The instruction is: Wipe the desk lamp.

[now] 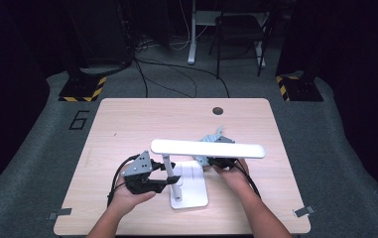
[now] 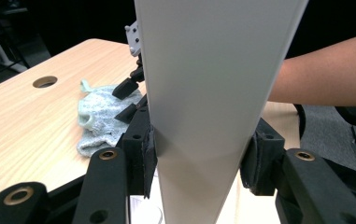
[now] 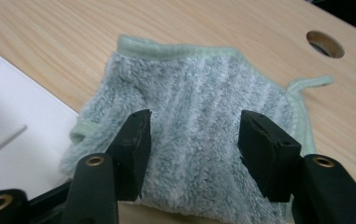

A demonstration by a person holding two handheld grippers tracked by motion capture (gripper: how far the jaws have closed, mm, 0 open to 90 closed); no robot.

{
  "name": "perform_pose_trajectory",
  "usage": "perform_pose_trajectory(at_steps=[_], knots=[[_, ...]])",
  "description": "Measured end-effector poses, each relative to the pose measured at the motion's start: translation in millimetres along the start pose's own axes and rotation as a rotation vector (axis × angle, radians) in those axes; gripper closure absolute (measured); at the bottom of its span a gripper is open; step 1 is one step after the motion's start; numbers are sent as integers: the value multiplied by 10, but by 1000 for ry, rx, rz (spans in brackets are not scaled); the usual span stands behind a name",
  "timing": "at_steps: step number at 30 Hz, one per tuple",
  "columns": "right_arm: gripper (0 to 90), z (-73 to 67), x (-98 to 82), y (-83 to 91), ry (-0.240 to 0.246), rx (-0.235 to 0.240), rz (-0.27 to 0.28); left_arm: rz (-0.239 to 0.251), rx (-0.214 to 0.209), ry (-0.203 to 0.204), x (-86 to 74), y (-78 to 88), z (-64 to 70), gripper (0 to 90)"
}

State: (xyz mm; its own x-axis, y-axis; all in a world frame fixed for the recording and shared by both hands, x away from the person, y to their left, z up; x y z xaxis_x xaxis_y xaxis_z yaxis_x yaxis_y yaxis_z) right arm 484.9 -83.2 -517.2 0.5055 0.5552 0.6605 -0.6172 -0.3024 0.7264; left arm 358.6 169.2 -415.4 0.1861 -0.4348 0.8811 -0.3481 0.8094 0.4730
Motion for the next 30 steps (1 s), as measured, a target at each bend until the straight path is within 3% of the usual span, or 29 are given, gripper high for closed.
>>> perform_pose_trajectory(at_steps=[6, 12, 18, 21, 25, 28, 30], knots=[[406, -21, 8, -155, -41, 17, -10, -2, 9, -2, -1, 5, -9, 530], [530, -83, 8, -178, -105, 47, -43, 5, 13, 1, -5, -4, -2, 530], [614, -221, 7, -129, -104, -3, -61, 1, 17, 5, -9, -3, 6, 531], [634, -287, -14, -91, -107, -23, -69, 1, 42, 8, -4, -8, 12, 531], [646, -347, -65, -39, -128, -29, -66, -11, 47, 5, 4, -8, 19, 531], [654, -387, -97, 24, -141, -30, -98, -8, 54, 14, 6, -18, 31, 532], [661, -414, -119, 50, -127, -35, -93, -8, 56, 16, 5, -21, 32, 532]])
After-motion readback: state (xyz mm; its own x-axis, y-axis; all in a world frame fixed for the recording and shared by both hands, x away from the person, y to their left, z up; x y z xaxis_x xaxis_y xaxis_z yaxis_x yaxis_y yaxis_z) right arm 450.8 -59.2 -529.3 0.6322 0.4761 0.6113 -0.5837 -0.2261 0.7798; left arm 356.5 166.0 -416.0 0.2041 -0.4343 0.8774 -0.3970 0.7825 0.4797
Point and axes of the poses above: each handheld gripper's, and its own axes: y roughly backward along the jaws, x roughly out of its top, z roughly to its right, the point moved 3 cm from there along -y, roughly forward along the jaws, and after that the axes turned 7 degrees about -z, right-handed, at the moved point
